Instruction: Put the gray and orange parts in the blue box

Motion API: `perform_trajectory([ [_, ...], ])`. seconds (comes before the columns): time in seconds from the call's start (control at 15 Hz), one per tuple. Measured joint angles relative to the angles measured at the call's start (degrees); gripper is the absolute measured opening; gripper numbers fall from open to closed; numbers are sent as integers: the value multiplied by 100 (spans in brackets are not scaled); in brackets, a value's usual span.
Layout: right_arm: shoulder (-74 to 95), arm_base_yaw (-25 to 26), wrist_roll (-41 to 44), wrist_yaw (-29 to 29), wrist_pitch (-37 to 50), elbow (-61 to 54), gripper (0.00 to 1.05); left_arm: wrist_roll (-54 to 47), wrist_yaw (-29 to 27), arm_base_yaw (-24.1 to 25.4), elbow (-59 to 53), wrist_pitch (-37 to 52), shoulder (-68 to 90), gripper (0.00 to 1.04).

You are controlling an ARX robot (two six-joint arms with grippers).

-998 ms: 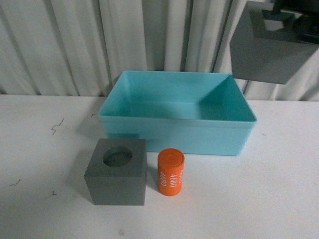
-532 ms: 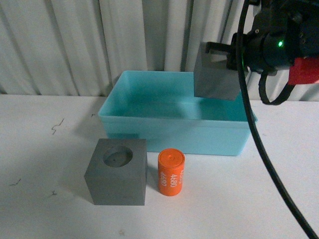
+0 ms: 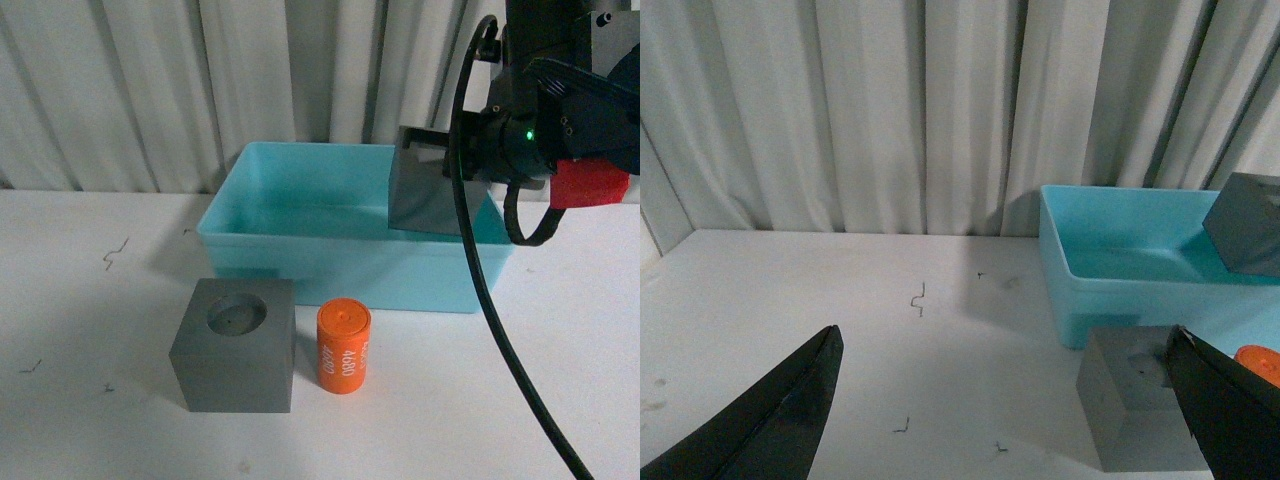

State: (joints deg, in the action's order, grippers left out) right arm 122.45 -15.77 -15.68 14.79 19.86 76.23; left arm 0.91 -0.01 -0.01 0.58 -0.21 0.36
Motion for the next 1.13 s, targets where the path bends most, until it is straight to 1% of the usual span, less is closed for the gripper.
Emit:
perform_trajectory([
  [0.07, 7, 0, -15, -7, 131, 0, 41, 0, 0, 0, 0, 0, 0, 98],
  [0.13, -57, 2, -28, 2, 212, -35, 54, 0, 0, 0, 0, -2, 0, 98],
  [0.2, -372, 7, -85, 22, 459, -328, 76, 0, 0, 0, 0, 0, 0, 98],
  [0.33, -1121, 59, -101, 46, 695, -796, 98, 0, -2, 0, 0, 0, 0, 98],
  [0.4, -1709, 118, -94, 63, 848, -1141, 99, 0, -2, 0, 0, -2, 0, 98],
  [0.47, -2673, 173, -72, 162, 852, -1742, 98, 0, 0, 0, 0, 0, 0, 98],
  [0.6, -4207, 269, -162, 426, 479, -2916, 98, 0, 0, 0, 0, 0, 0, 98],
  [0.67, -5471, 175, -446, 942, -363, -4083, 98, 0, 0, 0, 0, -2, 0, 98],
  [0.73, -6269, -57, -684, 1298, -1051, -4780, 98, 0, 0, 0, 0, -2, 0, 98],
  [0.8, -7335, -549, -1276, 1821, -2208, -5484, 98, 0, 0, 0, 0, 0, 0, 98],
  [0.86, -7844, -883, -1869, 2129, -2992, -5737, 98, 0, -2, 0, 0, -2, 0, 98],
  [0.93, -7936, -933, -2304, 2205, -3276, -5751, 98, 0, 2, 0, 0, 0, 0, 98],
  [1.0, -7936, -831, -2337, 2052, -2590, -5939, 95, 0, 0, 0, 0, 0, 0, 98],
  [1.06, -8290, -522, -1703, 1200, -1001, -6568, 85, -2, 2, 0, 0, 0, 0, 98],
  [1.13, -8839, -138, -339, 409, 389, -7278, 68, -2, -15, 0, 0, -2, 0, 98],
])
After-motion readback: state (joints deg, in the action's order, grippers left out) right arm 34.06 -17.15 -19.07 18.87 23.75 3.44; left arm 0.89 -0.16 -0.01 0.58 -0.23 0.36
